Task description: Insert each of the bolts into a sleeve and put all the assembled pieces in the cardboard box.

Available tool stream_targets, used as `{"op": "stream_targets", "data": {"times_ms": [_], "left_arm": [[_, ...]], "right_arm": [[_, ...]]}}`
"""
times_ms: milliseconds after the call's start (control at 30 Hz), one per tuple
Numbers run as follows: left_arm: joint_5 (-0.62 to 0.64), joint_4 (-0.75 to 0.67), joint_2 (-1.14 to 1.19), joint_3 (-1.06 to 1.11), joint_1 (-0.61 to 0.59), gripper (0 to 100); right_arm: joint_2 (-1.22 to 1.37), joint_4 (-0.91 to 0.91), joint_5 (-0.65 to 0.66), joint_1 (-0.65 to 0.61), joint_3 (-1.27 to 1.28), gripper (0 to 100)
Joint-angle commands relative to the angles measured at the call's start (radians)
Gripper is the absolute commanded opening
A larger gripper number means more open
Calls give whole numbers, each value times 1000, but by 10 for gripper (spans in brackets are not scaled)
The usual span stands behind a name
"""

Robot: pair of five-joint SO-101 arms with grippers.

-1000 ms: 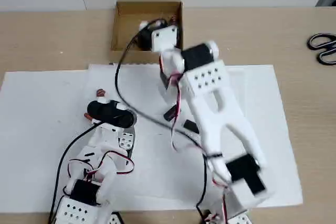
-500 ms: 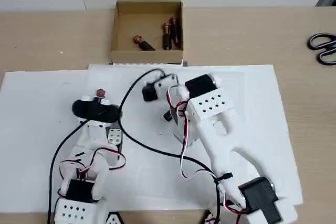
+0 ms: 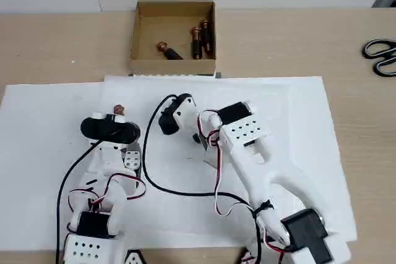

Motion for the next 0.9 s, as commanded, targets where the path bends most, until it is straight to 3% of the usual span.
{"op": "stream_targets", "data": {"times_ms": [0,233,700,867], "left_arm": [[-3,-21,-11,-4,-3,6],[-3,-21,-11,-4,-3,6],[-3,-21,-11,-4,-3,6],[-3,-21,-11,-4,-3,6]], "right_arm": [[-38,-61,46,51,18,166],[50,-110,109,136,38,166],[228,-229,110,131,38,164],[248,-228,109,130,37,24]]}}
